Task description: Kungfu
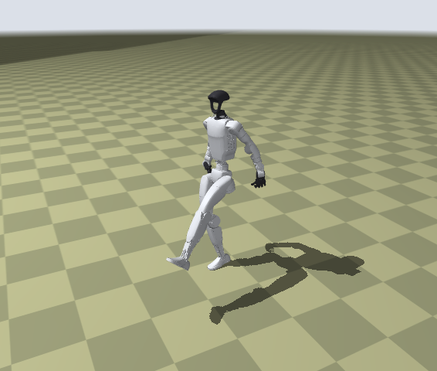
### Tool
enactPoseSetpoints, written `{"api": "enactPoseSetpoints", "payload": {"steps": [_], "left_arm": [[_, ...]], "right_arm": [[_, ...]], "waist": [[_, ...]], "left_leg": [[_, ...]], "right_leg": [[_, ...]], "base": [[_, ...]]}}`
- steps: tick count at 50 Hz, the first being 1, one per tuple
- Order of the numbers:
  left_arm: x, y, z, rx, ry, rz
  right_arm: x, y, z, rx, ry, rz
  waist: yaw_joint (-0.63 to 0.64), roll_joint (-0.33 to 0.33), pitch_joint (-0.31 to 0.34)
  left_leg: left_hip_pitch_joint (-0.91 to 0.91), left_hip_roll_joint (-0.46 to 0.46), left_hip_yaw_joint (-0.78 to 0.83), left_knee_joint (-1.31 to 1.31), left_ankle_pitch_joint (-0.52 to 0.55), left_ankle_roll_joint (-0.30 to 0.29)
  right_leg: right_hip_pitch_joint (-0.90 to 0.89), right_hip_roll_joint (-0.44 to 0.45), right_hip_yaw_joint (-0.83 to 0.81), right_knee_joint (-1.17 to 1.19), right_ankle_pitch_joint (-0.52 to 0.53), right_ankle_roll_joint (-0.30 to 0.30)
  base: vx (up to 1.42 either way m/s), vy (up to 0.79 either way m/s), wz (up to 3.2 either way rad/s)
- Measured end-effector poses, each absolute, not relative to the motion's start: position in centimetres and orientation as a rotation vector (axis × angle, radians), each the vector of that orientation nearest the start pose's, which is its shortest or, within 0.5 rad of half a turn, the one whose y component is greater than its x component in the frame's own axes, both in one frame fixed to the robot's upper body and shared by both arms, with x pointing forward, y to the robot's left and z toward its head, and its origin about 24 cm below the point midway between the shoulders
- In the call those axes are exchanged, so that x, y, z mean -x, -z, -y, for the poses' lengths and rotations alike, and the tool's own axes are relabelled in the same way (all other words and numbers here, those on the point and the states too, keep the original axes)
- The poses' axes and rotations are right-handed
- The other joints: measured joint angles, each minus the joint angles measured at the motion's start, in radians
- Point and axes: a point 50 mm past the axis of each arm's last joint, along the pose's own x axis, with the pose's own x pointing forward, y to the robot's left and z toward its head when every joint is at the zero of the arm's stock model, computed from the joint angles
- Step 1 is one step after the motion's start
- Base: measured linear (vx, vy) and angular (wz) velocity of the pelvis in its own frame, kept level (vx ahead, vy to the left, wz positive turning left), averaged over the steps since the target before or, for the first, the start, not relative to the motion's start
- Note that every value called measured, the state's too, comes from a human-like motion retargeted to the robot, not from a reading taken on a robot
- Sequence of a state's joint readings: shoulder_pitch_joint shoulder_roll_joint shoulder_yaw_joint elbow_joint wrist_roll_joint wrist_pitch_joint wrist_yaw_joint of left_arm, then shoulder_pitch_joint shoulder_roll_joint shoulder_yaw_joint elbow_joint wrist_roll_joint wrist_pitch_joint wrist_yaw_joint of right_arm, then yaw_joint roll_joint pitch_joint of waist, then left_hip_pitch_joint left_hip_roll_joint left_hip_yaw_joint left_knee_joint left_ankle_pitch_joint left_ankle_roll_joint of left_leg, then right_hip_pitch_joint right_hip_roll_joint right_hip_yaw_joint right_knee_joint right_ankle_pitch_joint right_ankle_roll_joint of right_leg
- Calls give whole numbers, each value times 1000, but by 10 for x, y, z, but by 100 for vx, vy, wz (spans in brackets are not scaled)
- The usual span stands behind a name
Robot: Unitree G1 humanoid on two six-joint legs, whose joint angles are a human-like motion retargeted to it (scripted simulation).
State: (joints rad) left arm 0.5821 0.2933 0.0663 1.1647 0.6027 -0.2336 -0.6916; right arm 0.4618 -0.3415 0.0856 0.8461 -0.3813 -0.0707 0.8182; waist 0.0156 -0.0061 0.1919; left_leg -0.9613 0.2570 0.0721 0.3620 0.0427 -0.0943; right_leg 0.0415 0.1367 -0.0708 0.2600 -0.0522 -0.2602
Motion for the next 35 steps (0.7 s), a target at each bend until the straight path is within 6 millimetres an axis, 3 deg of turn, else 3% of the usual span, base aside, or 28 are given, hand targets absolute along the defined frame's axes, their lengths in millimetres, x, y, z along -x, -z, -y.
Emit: {"api": "enactPoseSetpoints", "payload": {"steps": [3,5,8,10,13,16,20,23,25,28,32,35], "left_arm": [[119,130,-219,-17,1074,-1609],[111,128,-216,-53,1217,-1551],[116,125,-214,-91,1282,-1540],[123,124,-212,-89,1293,-1556],[130,121,-221,-50,1290,-1614],[128,120,-234,-64,1310,-1668],[101,119,-278,-334,1286,-1769],[52,118,-318,-706,1081,-1772],[6,116,-333,-864,875,-1653],[-79,101,-337,-843,598,-1361],[-201,50,-307,-667,416,-804],[-271,-6,-265,-554,410,-383]], "right_arm": [[26,139,210,57,-966,-1365],[27,141,196,52,-1016,-1320],[40,144,173,10,-1035,-1316],[51,143,168,-10,-1048,-1336],[60,143,169,-72,-1054,-1356],[63,142,172,-141,-985,-1359],[67,140,175,-163,-994,-1365],[76,140,174,-188,-1034,-1403],[82,141,179,-173,-1011,-1448],[82,145,200,-56,-904,-1509],[65,148,234,55,-652,-1519],[31,146,254,11,-406,-1383]], "waist": [[-25,-16,7],[-83,-31,-14],[-124,-31,-93],[-136,-51,-154],[-190,-46,-203],[-239,-51,-237],[-258,-73,-270],[-229,-99,-290],[-214,-111,-300],[-220,-105,-296],[-206,-83,-278],[-196,-62,-262]], "left_leg": [[-22,-56,26,270,34,-7],[-21,-71,114,447,-12,49],[23,-4,207,673,-95,128],[97,3,273,778,-113,116],[153,-22,241,995,-123,59],[232,-66,243,1145,-126,50],[306,-69,263,1297,-161,59],[315,-101,275,1319,-195,71],[299,-144,271,1279,-185,54],[260,-174,256,1170,-198,40],[200,-172,234,952,-170,35],[167,-163,203,742,-134,18]], "right_leg": [[16,-14,20,-39,-114,-2],[21,-23,37,-50,-200,-2],[-18,-10,1,-66,-191,9],[-28,-39,-35,-92,-190,-1],[-53,-6,-17,-84,-221,1],[-62,-7,-22,-105,-234,6],[-73,-50,-112,-121,-233,53],[-79,-80,-142,-126,-221,96],[-77,-97,-153,-129,-213,122],[-67,-102,-127,-131,-205,153],[-50,-91,-52,-131,-200,177],[-38,-80,24,-127,-206,180]], "base": [[-6,-4,61],[27,-2,144],[44,-22,84],[36,-10,43],[22,-13,81],[19,-15,70],[21,-20,27],[18,-16,-28],[12,-3,-54],[16,2,-51],[15,5,-98],[15,8,-134]]}}
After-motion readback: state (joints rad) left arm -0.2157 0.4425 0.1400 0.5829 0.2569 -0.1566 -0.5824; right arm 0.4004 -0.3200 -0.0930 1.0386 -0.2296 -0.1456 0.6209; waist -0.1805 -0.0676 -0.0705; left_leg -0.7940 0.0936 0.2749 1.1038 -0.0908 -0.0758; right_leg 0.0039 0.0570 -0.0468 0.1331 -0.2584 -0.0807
